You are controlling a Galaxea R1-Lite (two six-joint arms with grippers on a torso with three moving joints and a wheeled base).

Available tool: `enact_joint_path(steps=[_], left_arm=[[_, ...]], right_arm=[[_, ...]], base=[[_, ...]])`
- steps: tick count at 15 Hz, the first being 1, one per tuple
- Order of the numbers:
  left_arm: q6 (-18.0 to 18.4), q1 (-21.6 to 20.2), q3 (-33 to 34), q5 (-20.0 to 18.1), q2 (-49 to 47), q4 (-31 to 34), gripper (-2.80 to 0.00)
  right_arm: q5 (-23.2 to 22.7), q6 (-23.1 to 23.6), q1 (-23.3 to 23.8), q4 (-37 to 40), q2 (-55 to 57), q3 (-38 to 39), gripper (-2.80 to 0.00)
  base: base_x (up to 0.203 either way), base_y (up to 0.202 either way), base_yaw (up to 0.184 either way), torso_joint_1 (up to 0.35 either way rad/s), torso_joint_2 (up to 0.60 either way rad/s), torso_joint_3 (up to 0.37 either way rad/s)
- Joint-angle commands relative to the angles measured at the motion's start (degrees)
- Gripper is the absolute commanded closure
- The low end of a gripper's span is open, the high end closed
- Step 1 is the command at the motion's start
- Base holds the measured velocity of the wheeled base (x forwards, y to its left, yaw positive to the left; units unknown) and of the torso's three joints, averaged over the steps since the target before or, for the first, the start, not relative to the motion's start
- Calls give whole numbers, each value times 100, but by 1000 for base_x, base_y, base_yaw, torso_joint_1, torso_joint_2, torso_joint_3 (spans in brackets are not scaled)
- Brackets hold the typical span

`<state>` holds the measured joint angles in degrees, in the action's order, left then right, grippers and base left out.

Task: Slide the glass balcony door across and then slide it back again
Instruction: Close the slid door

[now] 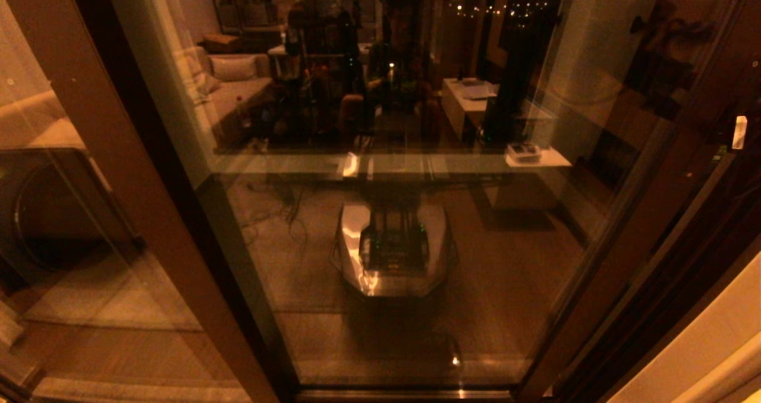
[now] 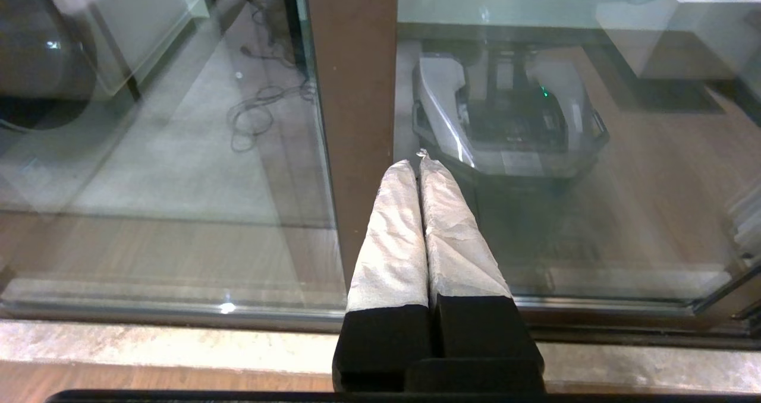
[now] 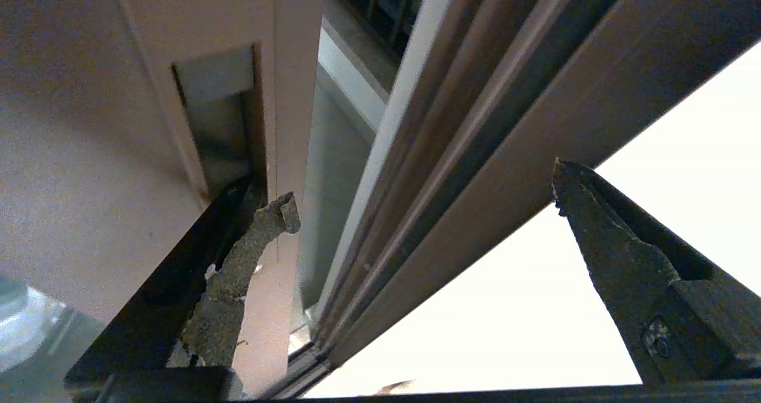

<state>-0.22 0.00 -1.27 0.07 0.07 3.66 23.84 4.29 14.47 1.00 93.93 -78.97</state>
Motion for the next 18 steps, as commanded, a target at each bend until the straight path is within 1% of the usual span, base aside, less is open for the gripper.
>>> enact_joint_path(steps=[1,8,18], left_arm=[[-4,0,-5,1,1,4,0],[-4,0,-5,1,1,3,0],[-4,0,-5,1,1,3,0]], right_arm=[[-28,51,46,41,-6,5,-280],[-178,91,240,-5,29,-4,-280],[-178,177,337,-153,100,-4,-280]], base=[[0,0,0,0,0,0],[0,0,0,0,0,0],[0,0,0,0,0,0]])
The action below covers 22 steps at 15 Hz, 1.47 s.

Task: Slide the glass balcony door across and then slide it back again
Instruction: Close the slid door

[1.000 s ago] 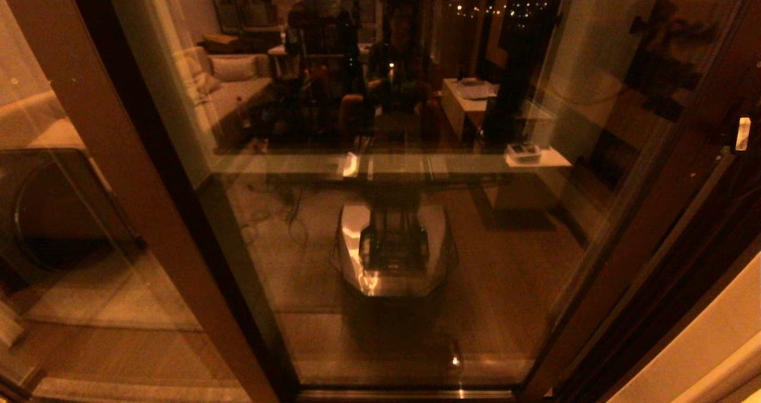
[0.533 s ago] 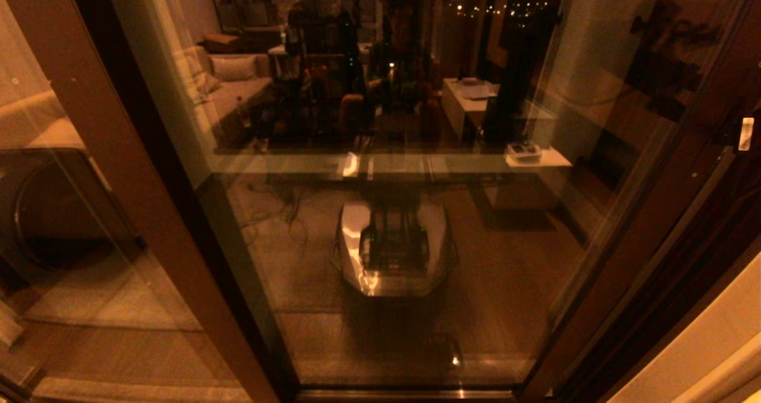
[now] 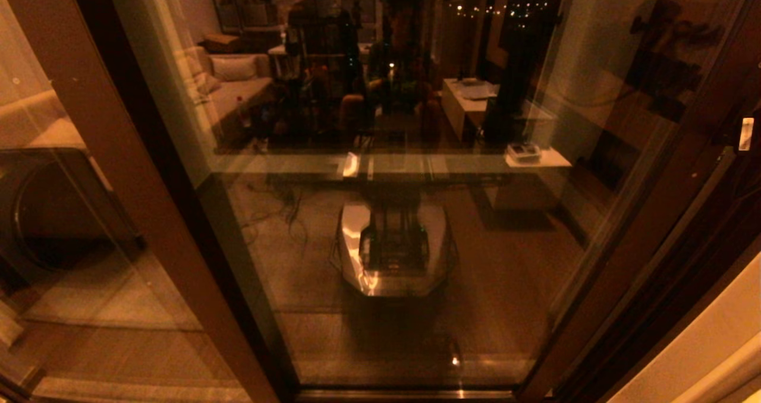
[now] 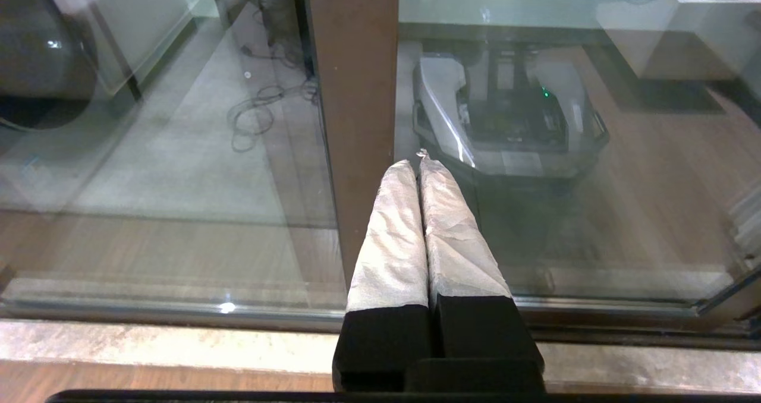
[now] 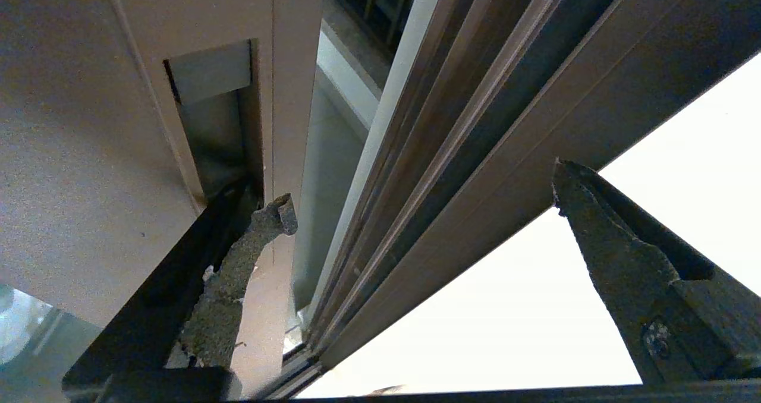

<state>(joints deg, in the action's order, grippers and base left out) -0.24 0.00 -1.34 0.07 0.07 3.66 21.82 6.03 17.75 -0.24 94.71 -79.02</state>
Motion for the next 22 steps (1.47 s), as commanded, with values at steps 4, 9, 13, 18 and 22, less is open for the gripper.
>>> enact_joint_path(steps=[4,9,13,18,22], left_arm=[[-2,0,2,1,1,3,0],[-2,0,2,1,1,3,0],[-2,0,2,1,1,3,0],[-2,0,2,1,1,12,0],[-2,0,2,1,1,3,0]], right_arm=[[24,88,127,-187,95,-5,-280],[24,91,167,-222,127,-35,-280],[24,135,220,-231,136,-43,-280],[24,188,265,-389,180,-36,-280],[24,214,314,-397,197,-43,-280]], base=[[0,0,0,0,0,0],[0,0,0,0,0,0],[0,0,0,0,0,0],[0,0,0,0,0,0],[0,0,0,0,0,0]])
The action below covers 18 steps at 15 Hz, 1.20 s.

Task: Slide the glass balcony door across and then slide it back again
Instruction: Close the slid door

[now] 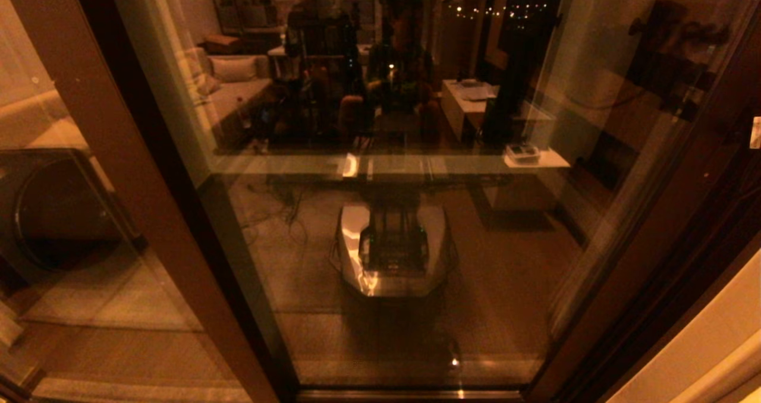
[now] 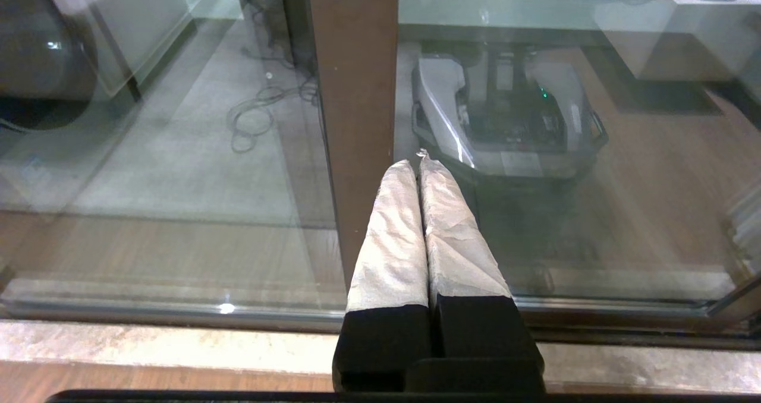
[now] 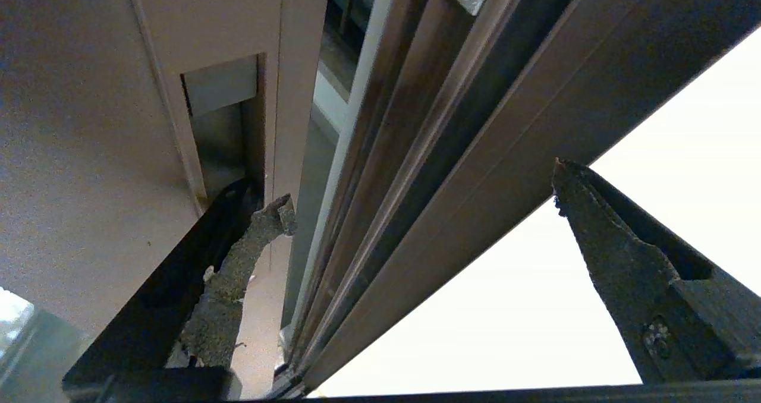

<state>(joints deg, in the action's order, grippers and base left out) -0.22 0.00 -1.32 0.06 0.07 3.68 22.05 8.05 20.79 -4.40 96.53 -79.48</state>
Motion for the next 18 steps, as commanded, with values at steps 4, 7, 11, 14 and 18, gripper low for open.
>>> enact_joint_path(steps=[4,7,11,14,18], left_arm=[[-4,0,0,3,1,1,0],[-4,0,0,3,1,1,0],[-4,0,0,3,1,1,0],[-4,0,0,3,1,1,0],[-4,0,0,3,1,1,0]], right_arm=[[-1,30,31,18,-47,61,-280],[-314,55,19,23,-450,299,-280],[-472,233,-45,27,-1042,521,-280],[-473,403,-215,41,-1419,715,-280],[-456,470,-413,66,-1435,930,0]], base=[[0,0,0,0,0,0],[0,0,0,0,0,0],[0,0,0,0,0,0],[0,0,0,0,0,0],[0,0,0,0,0,0]])
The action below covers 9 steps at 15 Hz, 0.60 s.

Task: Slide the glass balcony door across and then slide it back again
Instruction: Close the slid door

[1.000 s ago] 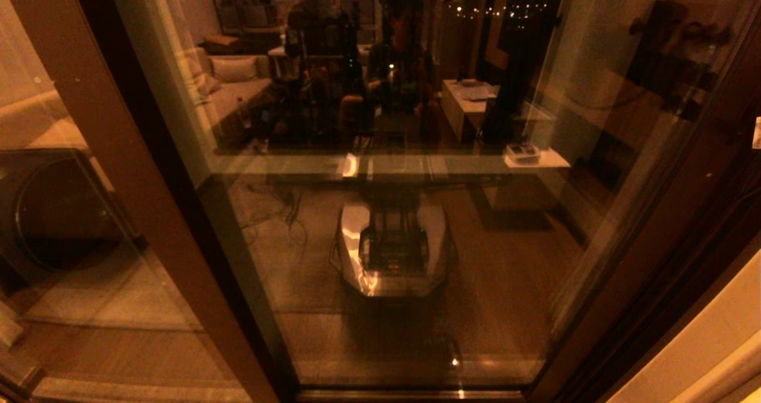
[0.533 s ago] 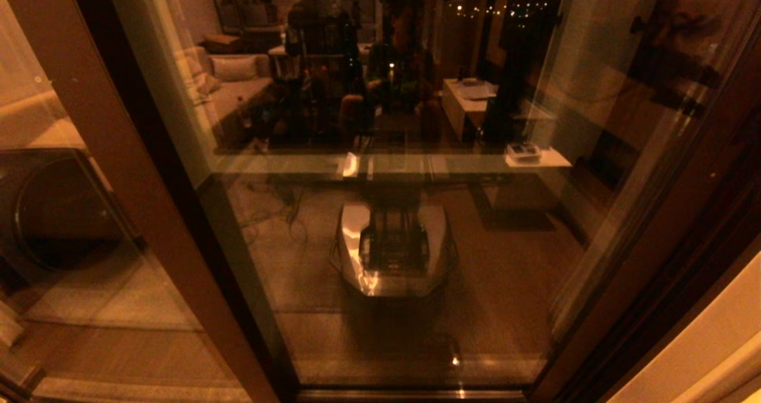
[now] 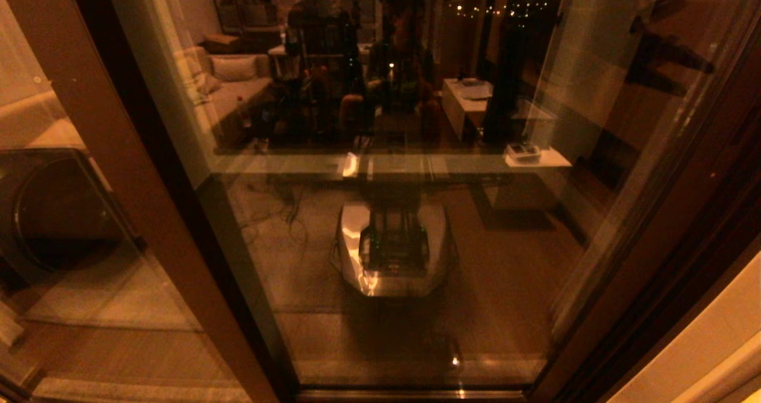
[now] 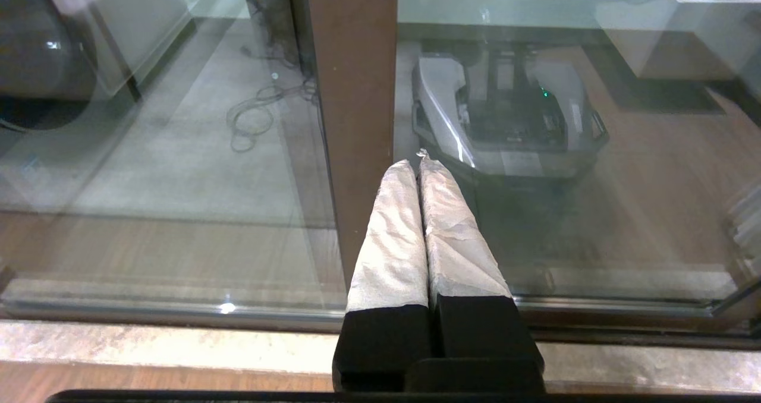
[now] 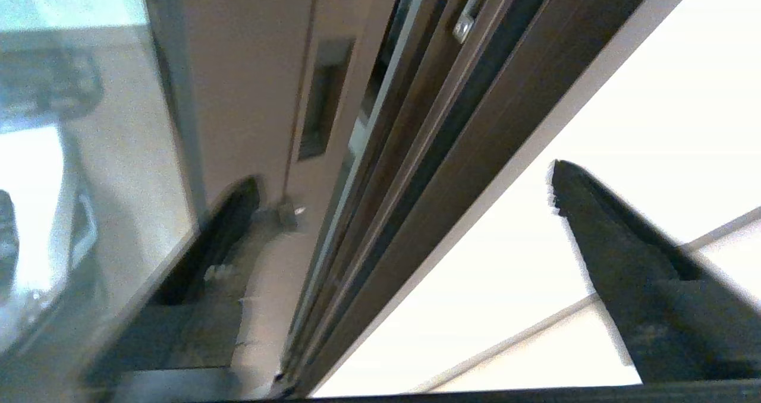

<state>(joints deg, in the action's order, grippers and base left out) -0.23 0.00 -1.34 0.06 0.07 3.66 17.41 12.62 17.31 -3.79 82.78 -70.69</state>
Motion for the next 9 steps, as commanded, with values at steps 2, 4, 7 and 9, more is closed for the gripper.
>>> enact_joint_path(steps=[2,4,7,9], left_arm=[[-3,0,2,3,1,3,0],[-3,0,2,3,1,3,0],[-3,0,2,3,1,3,0],[-3,0,2,3,1,3,0]], right_arm=[[8,21,-88,46,29,82,0],[16,19,-105,54,107,73,0],[29,12,-123,45,214,41,0],[70,-8,-123,14,430,-5,0]], base=[[0,0,0,0,0,0],[0,0,0,0,0,0],[0,0,0,0,0,0],[0,0,0,0,0,0]])
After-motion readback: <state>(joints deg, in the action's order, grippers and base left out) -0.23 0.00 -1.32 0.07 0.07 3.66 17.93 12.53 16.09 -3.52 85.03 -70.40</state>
